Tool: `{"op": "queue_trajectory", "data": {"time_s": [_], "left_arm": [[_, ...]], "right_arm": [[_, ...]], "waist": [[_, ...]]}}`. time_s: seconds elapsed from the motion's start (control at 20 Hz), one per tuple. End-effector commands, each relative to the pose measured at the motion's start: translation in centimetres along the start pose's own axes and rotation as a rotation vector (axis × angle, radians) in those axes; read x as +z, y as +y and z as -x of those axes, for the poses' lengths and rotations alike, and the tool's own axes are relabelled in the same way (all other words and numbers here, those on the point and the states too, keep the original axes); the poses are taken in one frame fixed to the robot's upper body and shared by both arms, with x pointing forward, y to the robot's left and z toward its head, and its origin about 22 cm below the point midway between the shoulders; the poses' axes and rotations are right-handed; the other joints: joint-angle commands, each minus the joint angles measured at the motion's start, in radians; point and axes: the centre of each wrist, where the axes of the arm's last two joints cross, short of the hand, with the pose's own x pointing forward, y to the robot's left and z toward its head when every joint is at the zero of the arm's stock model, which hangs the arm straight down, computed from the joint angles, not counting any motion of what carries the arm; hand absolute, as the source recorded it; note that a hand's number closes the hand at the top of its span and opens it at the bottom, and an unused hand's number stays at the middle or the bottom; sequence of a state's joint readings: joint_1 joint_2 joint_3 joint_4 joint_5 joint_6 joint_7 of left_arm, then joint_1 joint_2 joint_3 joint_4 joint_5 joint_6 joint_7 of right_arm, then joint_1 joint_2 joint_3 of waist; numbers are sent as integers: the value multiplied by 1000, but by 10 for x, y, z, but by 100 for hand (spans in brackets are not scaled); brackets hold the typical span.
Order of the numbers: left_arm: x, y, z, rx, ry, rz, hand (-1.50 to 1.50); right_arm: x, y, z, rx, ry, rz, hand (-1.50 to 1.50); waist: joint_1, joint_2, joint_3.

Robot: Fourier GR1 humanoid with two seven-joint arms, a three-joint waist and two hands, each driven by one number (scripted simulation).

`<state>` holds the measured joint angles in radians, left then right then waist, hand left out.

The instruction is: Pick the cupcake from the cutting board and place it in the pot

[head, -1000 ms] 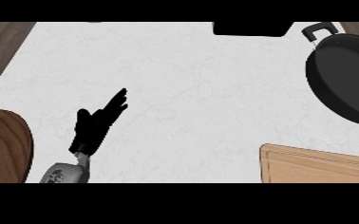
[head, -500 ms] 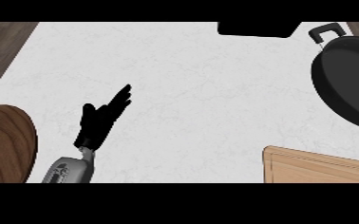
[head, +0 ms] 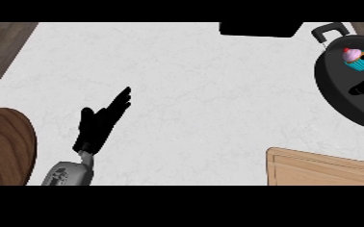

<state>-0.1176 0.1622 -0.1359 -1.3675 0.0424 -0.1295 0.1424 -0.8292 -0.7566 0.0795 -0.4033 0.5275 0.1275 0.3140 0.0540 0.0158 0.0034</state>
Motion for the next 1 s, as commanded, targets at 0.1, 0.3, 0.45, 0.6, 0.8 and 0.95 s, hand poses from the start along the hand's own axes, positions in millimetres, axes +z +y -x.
{"op": "queue_trajectory", "data": {"time_s": [0.1,0.3,0.45,0.6,0.8,0.95], "left_arm": [[5,10,1,-8,2,-30,0],[5,6,5,15,16,-22,0],[9,6,8,19,8,-37,0],[7,13,3,7,14,-30,0],[6,-1,1,22,10,-20,0],[10,24,13,33,14,-50,0]], "right_arm": [[6,-15,-34,-394,-183,208,-150],[7,-34,-27,-690,-218,374,-150],[6,-49,4,-787,-178,503,-150],[2,-49,26,-903,-150,587,-150],[3,-59,58,-989,-175,668,-150],[7,-58,94,-1039,-225,669,-150]], "waist": [[-7,-3,1],[-25,-5,1],[-38,-9,-1],[-31,-3,0],[-37,-9,-1],[-52,-12,-2]]}}
